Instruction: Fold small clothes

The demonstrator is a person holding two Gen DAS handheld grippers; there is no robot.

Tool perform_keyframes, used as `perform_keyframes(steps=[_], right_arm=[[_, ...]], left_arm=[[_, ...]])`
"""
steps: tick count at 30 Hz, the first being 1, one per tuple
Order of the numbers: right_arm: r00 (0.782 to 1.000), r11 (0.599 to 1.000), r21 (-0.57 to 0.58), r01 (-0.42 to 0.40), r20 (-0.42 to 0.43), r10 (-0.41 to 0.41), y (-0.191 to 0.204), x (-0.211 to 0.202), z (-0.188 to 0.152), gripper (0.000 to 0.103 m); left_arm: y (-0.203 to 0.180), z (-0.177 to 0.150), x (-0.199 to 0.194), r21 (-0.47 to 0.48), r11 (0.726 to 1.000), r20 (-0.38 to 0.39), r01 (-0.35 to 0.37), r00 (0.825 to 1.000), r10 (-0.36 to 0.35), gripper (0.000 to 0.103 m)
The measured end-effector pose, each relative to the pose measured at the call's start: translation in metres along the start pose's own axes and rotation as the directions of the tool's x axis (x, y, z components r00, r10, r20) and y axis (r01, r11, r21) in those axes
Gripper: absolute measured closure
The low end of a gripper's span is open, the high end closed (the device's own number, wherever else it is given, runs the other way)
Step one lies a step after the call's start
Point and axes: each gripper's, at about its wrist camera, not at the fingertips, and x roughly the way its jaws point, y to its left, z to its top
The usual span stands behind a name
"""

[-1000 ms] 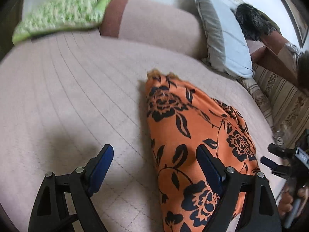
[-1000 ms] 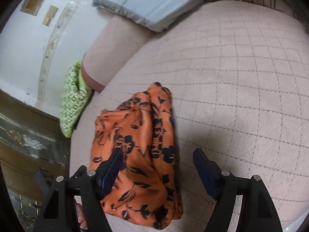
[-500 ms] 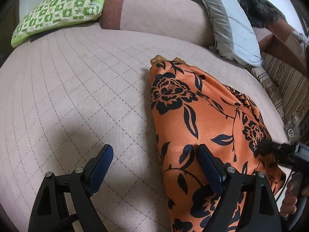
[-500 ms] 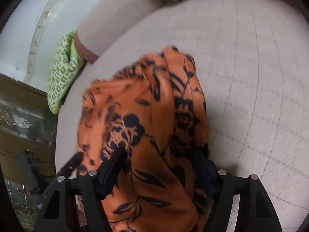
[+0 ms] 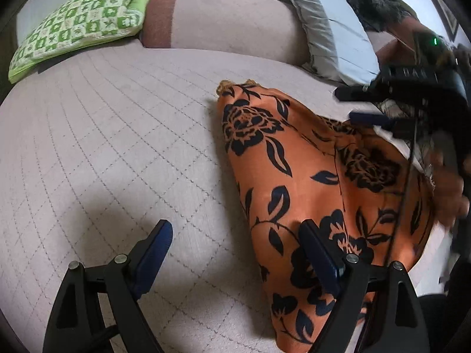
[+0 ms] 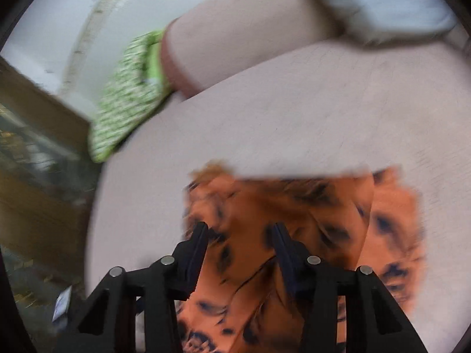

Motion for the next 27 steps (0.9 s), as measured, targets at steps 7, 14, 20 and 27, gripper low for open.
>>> perform_keyframes(steps=[7,14,20,27], right_arm=[[0.998,0.999,0.047,-0.002,0.058,0.000,-0.036,-0.046,-0.016,0.053],[0.997,0.995,0.082,-0.062,-0.043,0.065,-0.045,-0.029,-0.040,0.053],[0.997,0.989,0.146,0.004,-0.077,0.008,-0.089,-0.032,-0.065,0.070],[0.997,0.987,0.154,-0.046,0.073,0.035,-0.100,-0.082,-0.073,0.025]], left_arm=[[-0.013,0.004,0.003,0.011,0.999,-0.020,0.032,0.999,-0.032,0.015],[-0.021,-0.006,0.003,0.041,0.999,-0.007,0.003,1.000,-0.003,0.015],[-0.027,-0.010,0.008,0.055,0.998,-0.025,0.037,0.999,-0.036,0.015],[-0.032,-0.011,0.003,0.106,0.993,-0.035,0.058,0.998,-0.055,0.015]])
